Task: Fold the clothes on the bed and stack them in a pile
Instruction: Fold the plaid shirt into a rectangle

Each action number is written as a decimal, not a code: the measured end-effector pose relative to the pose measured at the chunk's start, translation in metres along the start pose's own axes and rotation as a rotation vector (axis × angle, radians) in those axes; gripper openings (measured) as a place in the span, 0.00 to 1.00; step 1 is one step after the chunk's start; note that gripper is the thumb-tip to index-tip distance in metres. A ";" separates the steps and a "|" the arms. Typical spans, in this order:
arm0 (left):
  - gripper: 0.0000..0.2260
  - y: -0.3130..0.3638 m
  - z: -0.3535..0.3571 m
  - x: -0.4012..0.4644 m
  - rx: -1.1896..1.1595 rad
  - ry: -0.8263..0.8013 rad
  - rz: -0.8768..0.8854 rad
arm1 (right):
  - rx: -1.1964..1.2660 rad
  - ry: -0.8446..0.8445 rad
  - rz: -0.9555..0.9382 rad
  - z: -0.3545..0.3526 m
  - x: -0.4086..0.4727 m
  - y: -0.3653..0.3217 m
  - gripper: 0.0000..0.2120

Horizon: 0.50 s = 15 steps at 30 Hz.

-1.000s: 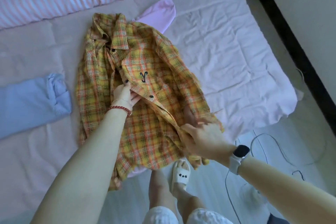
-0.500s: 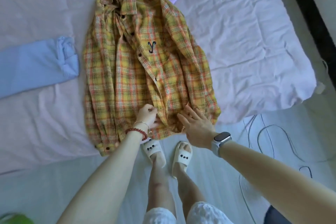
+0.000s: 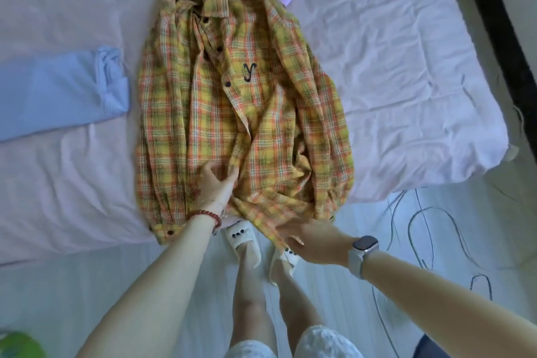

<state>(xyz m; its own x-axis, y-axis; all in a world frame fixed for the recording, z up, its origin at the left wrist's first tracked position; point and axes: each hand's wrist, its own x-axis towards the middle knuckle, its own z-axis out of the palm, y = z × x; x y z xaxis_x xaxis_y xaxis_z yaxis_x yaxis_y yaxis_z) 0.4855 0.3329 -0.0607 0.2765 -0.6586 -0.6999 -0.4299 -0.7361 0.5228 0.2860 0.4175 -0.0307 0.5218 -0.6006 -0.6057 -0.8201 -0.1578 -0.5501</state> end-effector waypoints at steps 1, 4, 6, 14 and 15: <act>0.25 -0.004 0.001 -0.002 0.093 0.073 0.094 | 0.026 0.101 0.056 -0.002 0.007 0.001 0.18; 0.18 -0.001 0.008 0.003 0.257 0.207 0.249 | 0.138 0.426 0.201 -0.015 0.030 0.008 0.18; 0.17 0.008 0.015 0.012 0.333 0.171 0.280 | 0.218 0.599 0.284 -0.032 0.048 0.015 0.18; 0.12 0.010 0.034 0.032 0.369 0.148 0.228 | -0.179 0.298 0.512 -0.052 0.091 0.037 0.18; 0.11 0.008 0.032 0.031 0.227 0.116 0.244 | -0.182 0.330 0.507 -0.051 0.089 0.041 0.15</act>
<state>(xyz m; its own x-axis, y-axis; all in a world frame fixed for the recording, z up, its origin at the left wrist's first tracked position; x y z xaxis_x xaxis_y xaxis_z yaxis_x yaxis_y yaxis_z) 0.4631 0.3113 -0.0935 0.2326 -0.8336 -0.5010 -0.6720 -0.5102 0.5369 0.2871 0.3180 -0.0780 -0.0181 -0.8412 -0.5405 -0.9884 0.0966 -0.1173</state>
